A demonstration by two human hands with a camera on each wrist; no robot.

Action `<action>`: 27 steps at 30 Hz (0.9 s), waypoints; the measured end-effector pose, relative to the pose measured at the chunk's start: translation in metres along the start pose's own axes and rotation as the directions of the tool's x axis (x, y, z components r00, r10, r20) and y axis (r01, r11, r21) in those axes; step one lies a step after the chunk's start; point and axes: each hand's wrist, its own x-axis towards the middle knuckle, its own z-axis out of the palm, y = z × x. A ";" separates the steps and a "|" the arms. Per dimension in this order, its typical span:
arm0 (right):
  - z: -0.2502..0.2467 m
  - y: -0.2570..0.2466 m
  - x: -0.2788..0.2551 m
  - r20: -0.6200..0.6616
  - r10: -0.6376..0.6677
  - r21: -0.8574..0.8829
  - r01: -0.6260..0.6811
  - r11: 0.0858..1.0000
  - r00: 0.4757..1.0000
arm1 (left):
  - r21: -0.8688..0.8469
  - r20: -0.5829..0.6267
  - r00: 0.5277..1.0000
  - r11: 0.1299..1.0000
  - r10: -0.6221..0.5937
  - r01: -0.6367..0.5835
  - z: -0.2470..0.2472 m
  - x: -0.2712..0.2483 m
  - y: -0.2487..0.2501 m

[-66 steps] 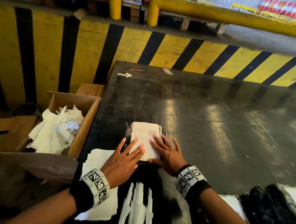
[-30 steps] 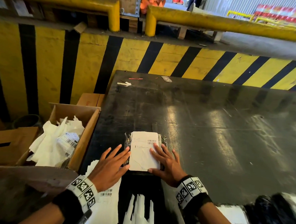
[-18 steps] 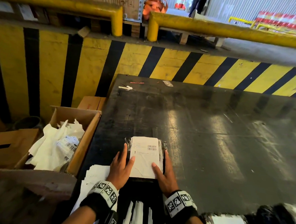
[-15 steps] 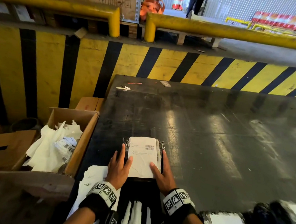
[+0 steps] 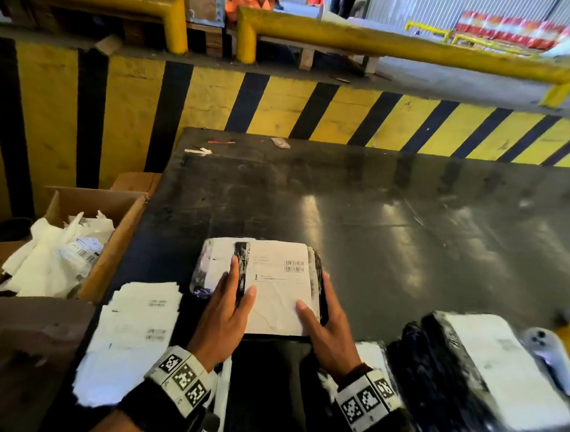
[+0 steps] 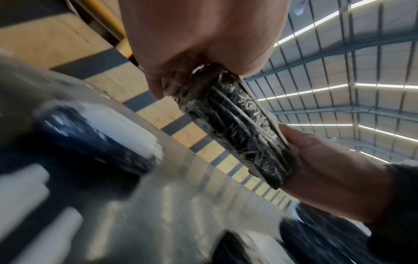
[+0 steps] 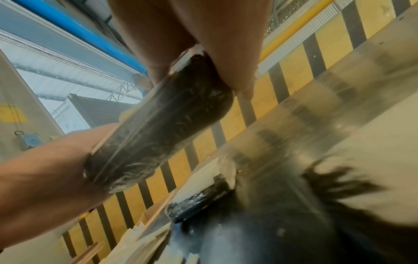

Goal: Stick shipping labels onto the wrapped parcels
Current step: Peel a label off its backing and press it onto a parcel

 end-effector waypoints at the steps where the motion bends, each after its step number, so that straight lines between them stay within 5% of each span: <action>1: -0.016 0.003 -0.011 0.001 -0.002 -0.007 0.002 1.000 1.000 | -0.011 0.007 1.000 1.000 0.004 -0.004 0.016 -0.009 0.005; 12: -0.146 0.073 -0.112 0.054 0.165 -0.015 -0.165 0.986 0.985 | -0.044 0.090 0.989 0.991 -0.121 0.125 0.167 -0.106 0.026; 22: -0.152 0.080 -0.122 0.094 0.150 -0.038 -0.147 0.988 0.984 | -0.037 0.056 0.987 0.988 -0.148 0.151 0.181 -0.122 0.020; 27: -0.152 0.072 -0.116 0.125 0.009 -0.330 0.033 0.944 0.992 | -0.005 0.102 0.982 0.987 -0.159 0.160 0.172 -0.123 0.024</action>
